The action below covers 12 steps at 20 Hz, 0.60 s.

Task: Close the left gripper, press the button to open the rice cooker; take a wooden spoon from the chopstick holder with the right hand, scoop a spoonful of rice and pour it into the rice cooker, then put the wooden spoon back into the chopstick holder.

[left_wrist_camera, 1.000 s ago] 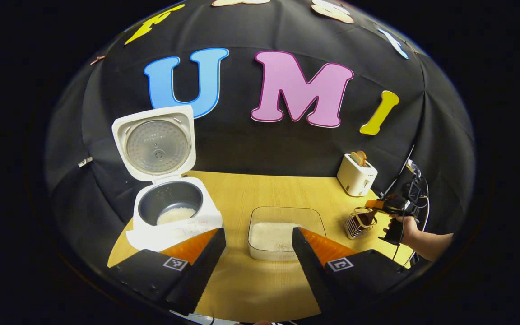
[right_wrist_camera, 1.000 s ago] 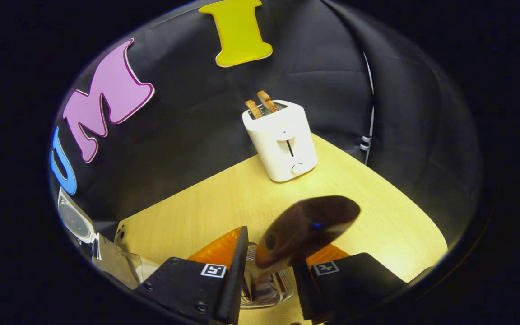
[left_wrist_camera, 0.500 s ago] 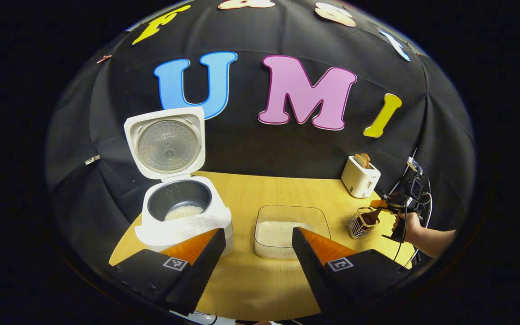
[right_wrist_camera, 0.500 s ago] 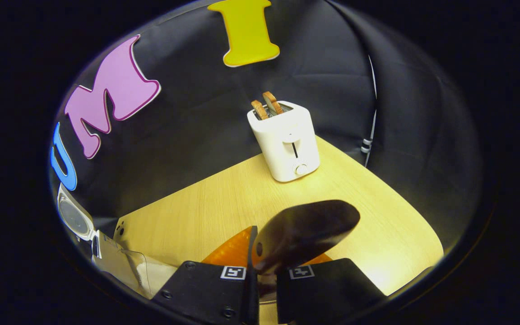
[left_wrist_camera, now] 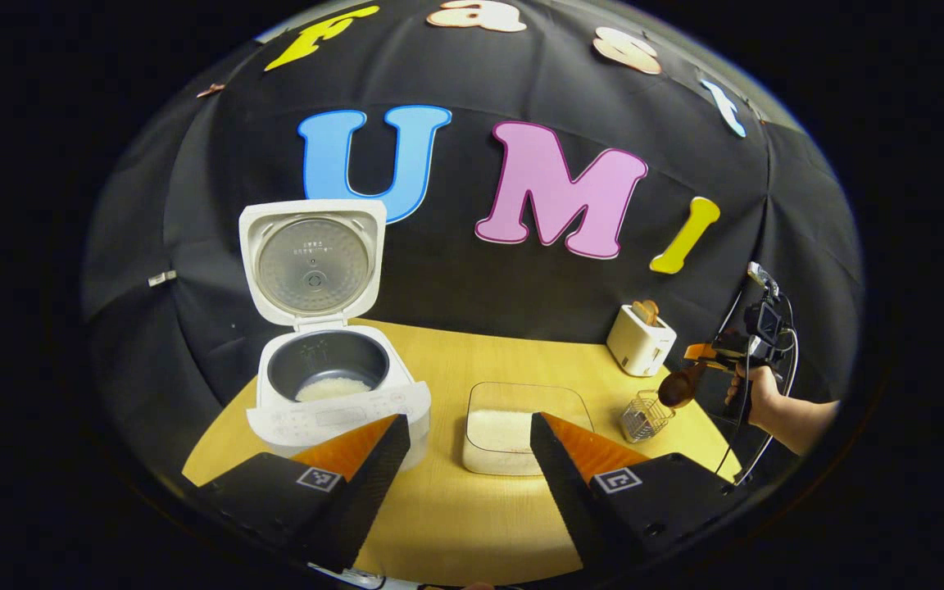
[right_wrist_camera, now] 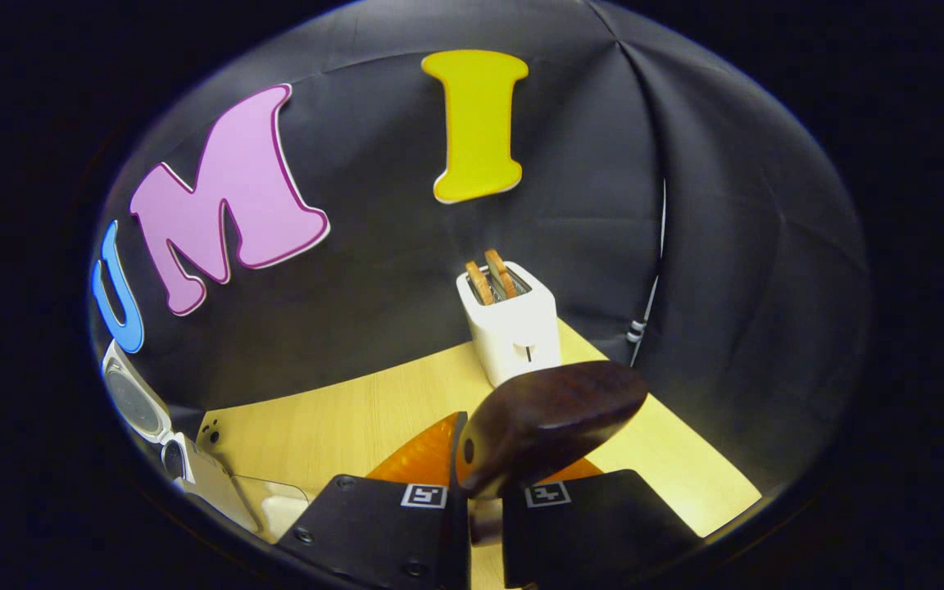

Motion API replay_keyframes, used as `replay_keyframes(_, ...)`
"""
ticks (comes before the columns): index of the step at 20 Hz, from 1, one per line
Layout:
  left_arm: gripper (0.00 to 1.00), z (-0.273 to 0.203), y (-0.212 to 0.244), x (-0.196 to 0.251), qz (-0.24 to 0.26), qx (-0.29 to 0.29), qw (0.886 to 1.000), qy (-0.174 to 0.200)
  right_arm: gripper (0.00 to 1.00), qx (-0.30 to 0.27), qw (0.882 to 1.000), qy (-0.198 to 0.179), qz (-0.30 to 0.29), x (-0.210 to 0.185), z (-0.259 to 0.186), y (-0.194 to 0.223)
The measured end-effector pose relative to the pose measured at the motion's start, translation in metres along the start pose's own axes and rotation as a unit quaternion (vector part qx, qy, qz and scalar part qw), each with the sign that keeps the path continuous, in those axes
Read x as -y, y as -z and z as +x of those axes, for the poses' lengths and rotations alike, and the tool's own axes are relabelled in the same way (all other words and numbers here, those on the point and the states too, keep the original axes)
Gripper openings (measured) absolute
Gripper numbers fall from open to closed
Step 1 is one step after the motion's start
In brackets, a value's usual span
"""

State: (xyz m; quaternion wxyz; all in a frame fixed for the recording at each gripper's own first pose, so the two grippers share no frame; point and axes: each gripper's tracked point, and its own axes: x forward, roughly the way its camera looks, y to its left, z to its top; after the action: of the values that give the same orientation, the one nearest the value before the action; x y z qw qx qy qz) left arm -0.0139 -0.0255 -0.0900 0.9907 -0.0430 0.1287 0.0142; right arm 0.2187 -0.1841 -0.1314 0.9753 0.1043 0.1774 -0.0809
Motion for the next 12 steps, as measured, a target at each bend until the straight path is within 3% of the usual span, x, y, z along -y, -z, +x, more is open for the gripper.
replay_keyframes(1,0.95,0.000,0.002,-0.007,-0.004,0.001,1.000,0.001,0.07,0.008,1.000,-0.006,0.001,-0.011,-0.010,-0.009)
replay_keyframes(2,0.96,-0.002,0.004,-0.016,0.001,0.003,1.000,-0.004,0.19,0.014,1.000,-0.013,0.000,-0.022,-0.018,-0.015)
replay_keyframes(6,0.96,-0.006,-0.003,-0.046,0.008,0.020,1.000,-0.008,0.19,0.026,0.998,-0.056,-0.019,-0.077,-0.046,-0.021)
replay_keyframes(8,0.96,-0.011,-0.006,-0.059,0.000,0.024,1.000,-0.009,0.19,0.025,0.997,-0.073,-0.025,-0.105,-0.054,-0.013)
replay_keyframes(12,0.95,-0.025,-0.011,-0.084,0.031,0.037,0.999,-0.018,0.19,0.018,0.993,-0.102,-0.049,-0.163,-0.063,0.015)
